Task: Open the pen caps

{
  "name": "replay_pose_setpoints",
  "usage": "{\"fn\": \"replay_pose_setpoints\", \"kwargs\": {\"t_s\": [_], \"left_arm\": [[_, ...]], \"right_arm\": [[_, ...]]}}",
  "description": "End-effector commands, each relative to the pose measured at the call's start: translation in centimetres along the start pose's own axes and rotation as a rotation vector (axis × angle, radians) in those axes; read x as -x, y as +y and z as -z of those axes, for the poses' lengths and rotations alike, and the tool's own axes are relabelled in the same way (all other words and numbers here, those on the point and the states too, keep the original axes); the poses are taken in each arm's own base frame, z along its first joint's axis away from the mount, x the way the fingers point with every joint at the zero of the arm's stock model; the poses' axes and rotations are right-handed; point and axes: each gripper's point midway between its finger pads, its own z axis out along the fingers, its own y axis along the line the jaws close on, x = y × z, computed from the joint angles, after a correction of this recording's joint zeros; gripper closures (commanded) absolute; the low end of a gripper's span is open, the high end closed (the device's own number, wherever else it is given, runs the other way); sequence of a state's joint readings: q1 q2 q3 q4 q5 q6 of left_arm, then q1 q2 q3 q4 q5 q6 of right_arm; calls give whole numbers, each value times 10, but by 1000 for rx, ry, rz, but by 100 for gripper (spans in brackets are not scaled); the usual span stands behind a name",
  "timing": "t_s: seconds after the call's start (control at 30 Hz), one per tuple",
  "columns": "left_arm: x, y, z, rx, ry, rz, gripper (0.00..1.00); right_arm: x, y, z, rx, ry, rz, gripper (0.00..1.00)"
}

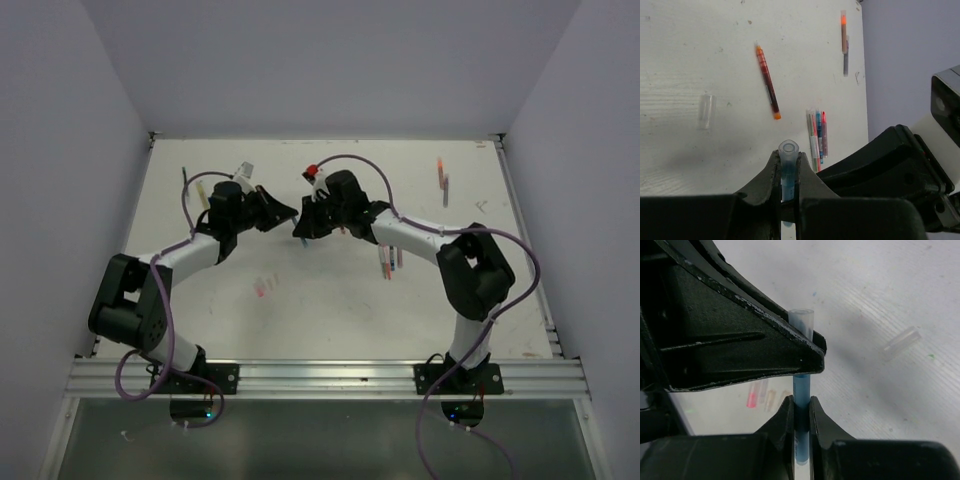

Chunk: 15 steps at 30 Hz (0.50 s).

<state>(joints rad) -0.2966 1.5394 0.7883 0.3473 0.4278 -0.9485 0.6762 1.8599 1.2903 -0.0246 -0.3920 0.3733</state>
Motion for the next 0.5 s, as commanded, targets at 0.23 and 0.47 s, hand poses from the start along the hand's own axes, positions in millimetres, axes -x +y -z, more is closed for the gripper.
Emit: {"fn": "replay_pose_setpoints", "kwargs": {"t_s": [0.23, 0.47], "left_arm": [[48, 1, -20, -54, -25, 162, 100], [69, -13, -9, -190, -85, 113, 100]], "right_arm": [[-24, -54, 31, -739, -56, 450, 100], [-27, -34, 25, -322, -39, 203, 100]]}}
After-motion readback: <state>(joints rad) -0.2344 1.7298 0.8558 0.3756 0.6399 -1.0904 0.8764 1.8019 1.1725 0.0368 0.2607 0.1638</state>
